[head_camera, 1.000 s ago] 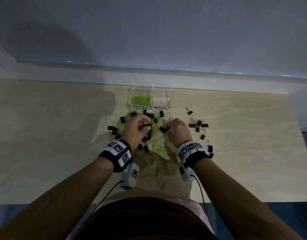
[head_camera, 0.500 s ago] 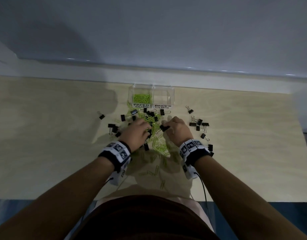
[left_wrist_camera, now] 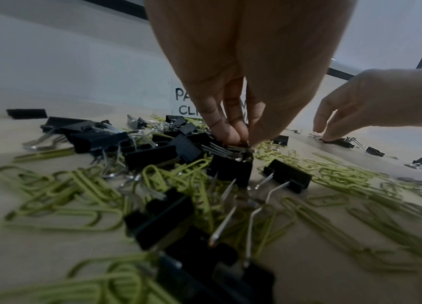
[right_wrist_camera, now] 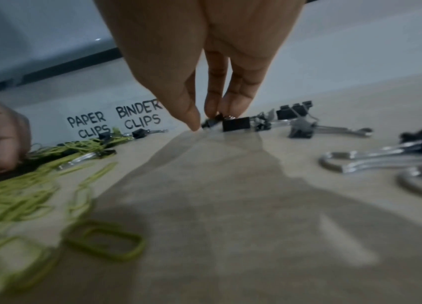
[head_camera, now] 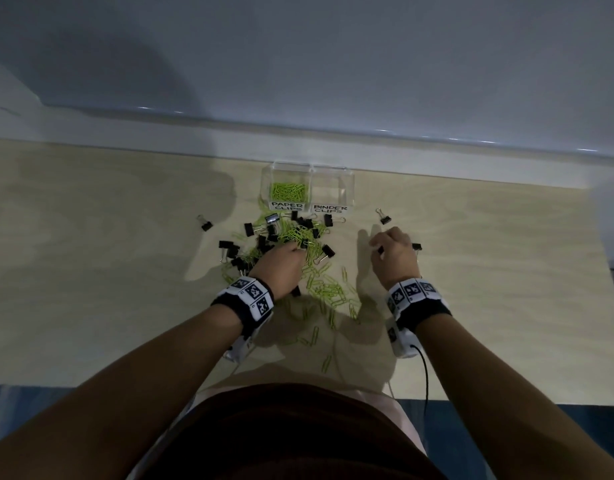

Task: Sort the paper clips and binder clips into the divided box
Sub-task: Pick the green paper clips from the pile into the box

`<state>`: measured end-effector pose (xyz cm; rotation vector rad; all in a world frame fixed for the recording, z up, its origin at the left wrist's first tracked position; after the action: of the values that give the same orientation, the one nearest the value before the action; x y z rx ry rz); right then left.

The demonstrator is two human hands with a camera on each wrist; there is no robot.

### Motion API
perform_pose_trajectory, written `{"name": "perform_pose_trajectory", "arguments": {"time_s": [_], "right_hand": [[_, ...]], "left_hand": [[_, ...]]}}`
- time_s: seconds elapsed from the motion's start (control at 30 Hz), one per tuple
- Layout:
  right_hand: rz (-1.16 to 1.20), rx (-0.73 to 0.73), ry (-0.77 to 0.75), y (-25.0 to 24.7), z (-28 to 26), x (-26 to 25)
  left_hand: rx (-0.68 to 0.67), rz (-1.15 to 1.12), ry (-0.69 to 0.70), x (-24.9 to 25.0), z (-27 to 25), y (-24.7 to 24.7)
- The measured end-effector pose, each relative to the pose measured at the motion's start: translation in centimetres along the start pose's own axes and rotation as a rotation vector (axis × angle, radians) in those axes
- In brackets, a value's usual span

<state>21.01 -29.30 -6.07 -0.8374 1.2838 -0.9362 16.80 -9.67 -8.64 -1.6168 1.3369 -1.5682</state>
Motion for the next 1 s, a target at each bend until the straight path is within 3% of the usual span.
{"name": "perform_pose_trajectory", "arguments": {"time_s": [0.13, 0.27, 0.37, 0.6, 0.8, 0.87, 1.0], "right_hand": [[-0.035, -0.131, -0.117, 1.0, 0.0, -1.9], [0.013, -0.355, -0.282, 3.7, -1.0, -6.8], [0.001, -0.432, -0.330, 4.9, -1.5, -8.4], [0.046, -0.372, -0.337, 3.9, -1.6, -7.3], [0.007, -0.099, -0.151, 0.3, -0.9, -0.4], [-0.088, -0.088, -0.092, 0.0, -1.1, 1.3], [-0.105, -0.081, -0.123, 0.4, -0.9, -1.4]], "left_hand": [[0.031, -0.066, -0.022, -0.6, -0.3, -0.3], [0.047, -0.015, -0.065, -0.9, -0.5, -0.3], [0.053, 0.007, -0.103, -1.2, -0.4, -0.4], [0.136, -0.008, -0.170, -1.4, -0.1, -1.6], [0.153, 0.077, -0.227, -1.8, 0.6, -2.5], [0.147, 0.083, -0.237, -1.9, 0.7, -2.5], [0.147, -0.010, -0.248, -2.1, 0.4, -2.6]]}}
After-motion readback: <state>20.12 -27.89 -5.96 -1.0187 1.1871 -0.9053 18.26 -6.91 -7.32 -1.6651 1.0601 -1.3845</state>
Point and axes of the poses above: each hand's wrist, its own z-axis towards the middle knuckle, its own y-axis out of the palm, x = y × z, the point moved 10 cm from there along z, towards the middle knuckle, and after that the axes turned 10 degrees about x, right-handed, at the moved point
